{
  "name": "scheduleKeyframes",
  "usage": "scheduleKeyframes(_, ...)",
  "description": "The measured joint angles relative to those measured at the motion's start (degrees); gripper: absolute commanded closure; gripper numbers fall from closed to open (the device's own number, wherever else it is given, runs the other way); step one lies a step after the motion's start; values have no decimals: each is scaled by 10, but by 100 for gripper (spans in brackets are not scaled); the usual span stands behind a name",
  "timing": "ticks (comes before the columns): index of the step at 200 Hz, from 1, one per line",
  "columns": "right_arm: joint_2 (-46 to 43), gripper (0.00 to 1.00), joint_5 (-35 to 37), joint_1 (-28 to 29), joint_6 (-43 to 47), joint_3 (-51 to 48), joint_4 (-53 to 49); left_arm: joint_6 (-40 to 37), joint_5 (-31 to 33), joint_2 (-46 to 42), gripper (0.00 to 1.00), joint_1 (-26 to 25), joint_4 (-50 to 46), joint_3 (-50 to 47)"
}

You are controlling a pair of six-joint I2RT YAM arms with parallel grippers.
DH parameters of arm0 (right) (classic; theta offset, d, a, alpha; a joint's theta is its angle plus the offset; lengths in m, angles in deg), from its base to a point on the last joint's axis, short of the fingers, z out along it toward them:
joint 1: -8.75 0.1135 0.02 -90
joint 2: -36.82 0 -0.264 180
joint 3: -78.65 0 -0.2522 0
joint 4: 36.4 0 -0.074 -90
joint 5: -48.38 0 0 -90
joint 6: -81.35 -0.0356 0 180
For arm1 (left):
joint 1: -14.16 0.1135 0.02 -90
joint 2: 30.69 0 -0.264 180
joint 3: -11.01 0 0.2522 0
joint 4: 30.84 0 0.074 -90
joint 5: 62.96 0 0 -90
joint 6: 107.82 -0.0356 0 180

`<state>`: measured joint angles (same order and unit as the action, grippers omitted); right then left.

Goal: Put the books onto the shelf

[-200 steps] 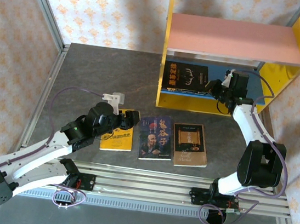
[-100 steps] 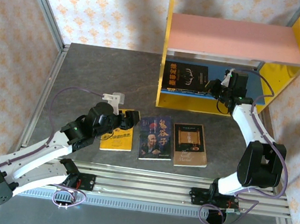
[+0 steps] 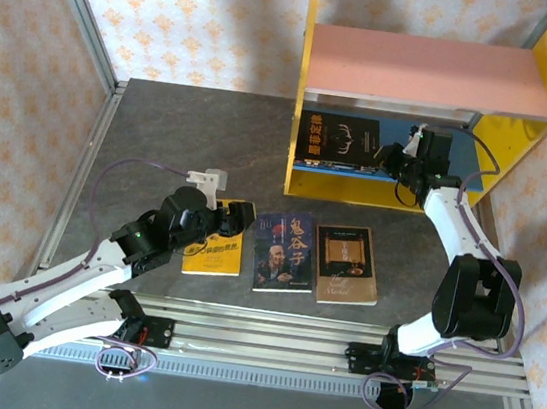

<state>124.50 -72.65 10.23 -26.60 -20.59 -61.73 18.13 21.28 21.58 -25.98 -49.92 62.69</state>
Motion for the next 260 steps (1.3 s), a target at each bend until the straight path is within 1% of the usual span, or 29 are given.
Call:
scheduleKeyframes(167,13,91,-2,0,11,15,-7,0,0,0,36,0,0,0)
scheduleKeyframes(236,17,84,-4,0,18,23,-12,0,0,0,36,0,0,0)
scheduleKeyframes(240,19,83,-5,0,19,24,-13,0,0,0,36,0,0,0)
scheduleKeyframes(245,19,79,-5,0,20,25,-14,0,0,0,36,0,0,0)
scheduleKeyframes(258,21,77,-6,0,23,28,-17,0,0,0,36,0,0,0)
scheduleKeyframes(260,21,74,-6,1,25,29,-17,0,0,0,36,0,0,0)
